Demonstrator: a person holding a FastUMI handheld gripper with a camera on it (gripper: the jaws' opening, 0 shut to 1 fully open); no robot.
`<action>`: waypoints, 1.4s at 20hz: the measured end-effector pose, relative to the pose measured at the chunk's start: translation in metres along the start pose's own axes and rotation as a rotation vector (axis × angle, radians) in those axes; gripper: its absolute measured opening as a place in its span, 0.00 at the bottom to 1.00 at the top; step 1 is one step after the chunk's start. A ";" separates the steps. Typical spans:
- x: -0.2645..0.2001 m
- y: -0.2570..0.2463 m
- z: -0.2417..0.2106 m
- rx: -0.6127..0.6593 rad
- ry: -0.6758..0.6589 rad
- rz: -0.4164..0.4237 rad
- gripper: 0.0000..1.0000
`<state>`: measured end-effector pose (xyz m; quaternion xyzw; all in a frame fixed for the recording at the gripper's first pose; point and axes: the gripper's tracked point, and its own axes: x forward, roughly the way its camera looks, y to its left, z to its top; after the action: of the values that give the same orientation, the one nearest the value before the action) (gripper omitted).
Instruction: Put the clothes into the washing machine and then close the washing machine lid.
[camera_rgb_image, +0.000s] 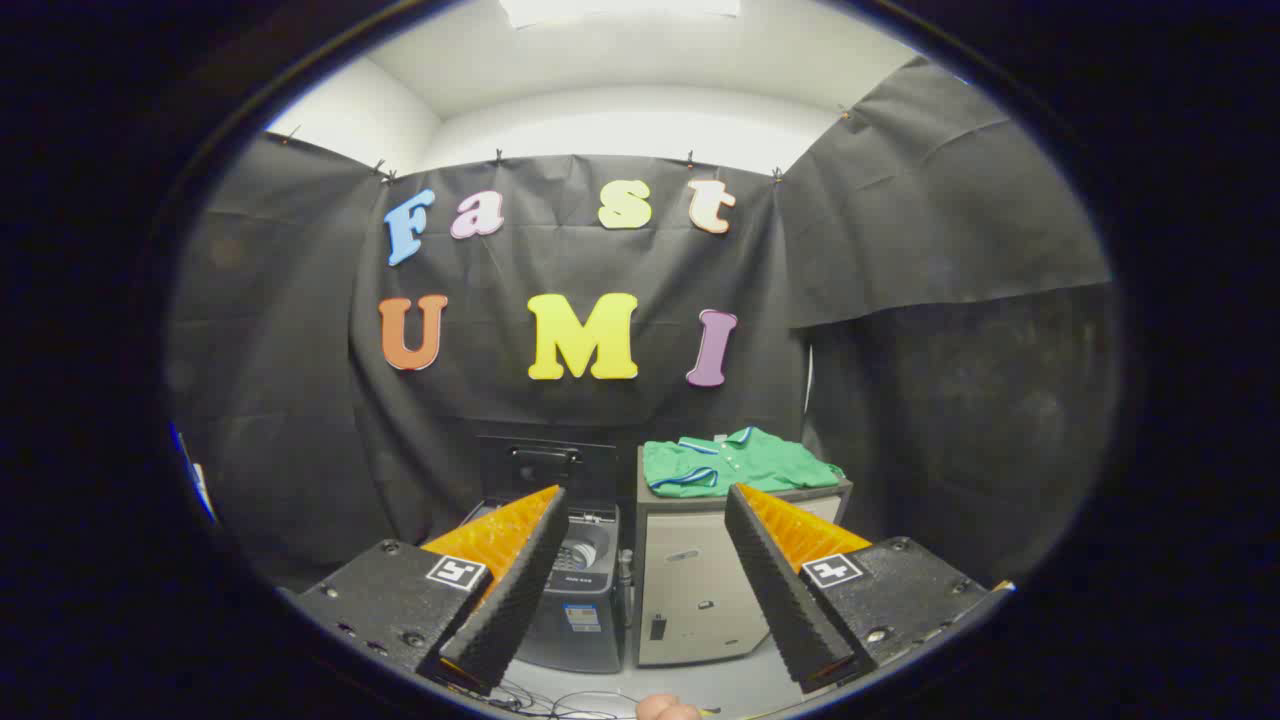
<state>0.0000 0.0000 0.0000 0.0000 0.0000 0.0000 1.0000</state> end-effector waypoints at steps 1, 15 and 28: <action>-0.003 0.001 0.001 -0.001 -0.002 0.002 1.00; -0.008 -0.003 -0.002 -0.007 -0.006 0.001 1.00; 0.008 -0.005 0.007 -0.003 0.016 -0.023 1.00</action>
<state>0.0081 -0.0053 0.0070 -0.0017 0.0078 -0.0113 0.9999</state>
